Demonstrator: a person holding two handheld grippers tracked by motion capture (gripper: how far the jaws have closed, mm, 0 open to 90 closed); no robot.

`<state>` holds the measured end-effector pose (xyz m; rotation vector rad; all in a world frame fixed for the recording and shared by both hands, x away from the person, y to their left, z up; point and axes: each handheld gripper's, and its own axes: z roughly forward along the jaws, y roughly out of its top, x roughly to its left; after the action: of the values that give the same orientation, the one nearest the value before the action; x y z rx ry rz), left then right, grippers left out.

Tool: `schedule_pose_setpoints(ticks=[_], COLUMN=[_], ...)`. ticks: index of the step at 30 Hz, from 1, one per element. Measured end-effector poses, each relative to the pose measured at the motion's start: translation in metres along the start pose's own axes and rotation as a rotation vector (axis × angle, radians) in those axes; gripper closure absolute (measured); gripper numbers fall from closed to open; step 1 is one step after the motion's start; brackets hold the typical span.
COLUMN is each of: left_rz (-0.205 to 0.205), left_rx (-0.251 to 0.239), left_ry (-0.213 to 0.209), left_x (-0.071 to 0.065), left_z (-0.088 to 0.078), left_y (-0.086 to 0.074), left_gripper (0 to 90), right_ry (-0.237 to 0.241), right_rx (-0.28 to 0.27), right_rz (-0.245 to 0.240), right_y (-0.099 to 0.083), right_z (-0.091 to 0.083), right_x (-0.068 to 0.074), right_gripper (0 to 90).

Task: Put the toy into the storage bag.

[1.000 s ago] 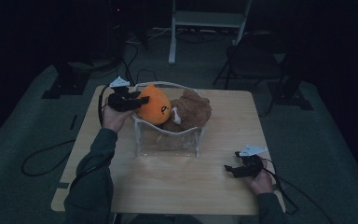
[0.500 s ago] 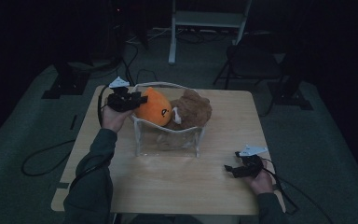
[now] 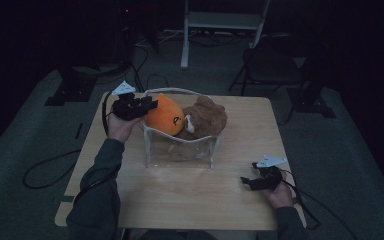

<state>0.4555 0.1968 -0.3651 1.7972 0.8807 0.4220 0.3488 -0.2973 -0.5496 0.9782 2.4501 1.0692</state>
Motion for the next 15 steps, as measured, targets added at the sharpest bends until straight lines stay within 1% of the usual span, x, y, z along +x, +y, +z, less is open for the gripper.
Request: schedule_pose_setpoints(ticks=[6,9,12,13,15], left_rz=[0.000,0.001,-0.021,-0.021,-0.041], left_rx=[-0.031,-0.045,-0.070,-0.070,-0.084], left_ry=[-0.007,-0.005,-0.003,-0.003,0.001], left_x=[-0.002,-0.004,-0.003,-0.003,-0.001], left_z=[-0.009,-0.015,-0.023,-0.023,-0.030], left_y=[-0.001,-0.004,-0.010,-0.010,-0.017], left_gripper=[64.4,64.0,62.8,62.7,61.8], right_ry=[0.000,0.000,0.000,0.000,0.000], right_rx=[0.000,0.000,0.000,0.000,0.000], right_rz=[0.000,0.000,-0.001,-0.001,-0.001], right_y=[0.000,0.000,0.000,0.000,0.000], right_z=[0.000,0.000,0.000,0.000,0.000], right_x=[0.000,0.000,0.000,0.000,0.000], right_gripper=[17.0,17.0,17.0,17.0,17.0])
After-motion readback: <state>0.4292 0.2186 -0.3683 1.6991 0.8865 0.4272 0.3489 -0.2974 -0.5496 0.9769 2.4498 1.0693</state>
